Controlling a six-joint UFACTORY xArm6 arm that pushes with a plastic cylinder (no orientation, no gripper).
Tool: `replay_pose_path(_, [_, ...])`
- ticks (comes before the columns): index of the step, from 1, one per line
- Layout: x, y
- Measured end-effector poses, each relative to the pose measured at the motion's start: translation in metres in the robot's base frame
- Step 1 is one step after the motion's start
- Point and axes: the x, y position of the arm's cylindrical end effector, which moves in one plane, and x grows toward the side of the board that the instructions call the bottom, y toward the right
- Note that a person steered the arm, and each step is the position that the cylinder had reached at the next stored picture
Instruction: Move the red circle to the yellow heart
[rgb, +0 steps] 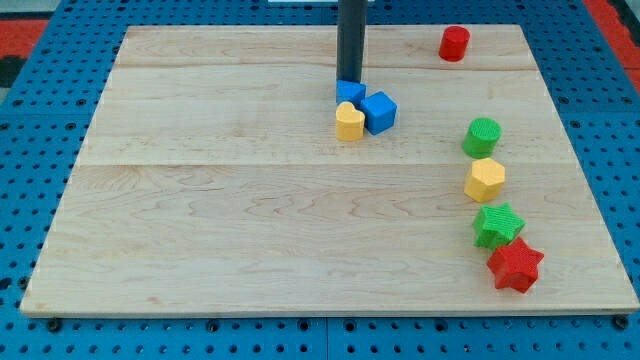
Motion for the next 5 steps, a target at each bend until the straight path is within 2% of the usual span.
replay_pose_path(2, [0.001, 0.215])
replay_pose_path(3, [-0.075, 0.246])
replay_pose_path(4, [-0.104, 0.165])
replay_pose_path(5, [-0.061, 0.071])
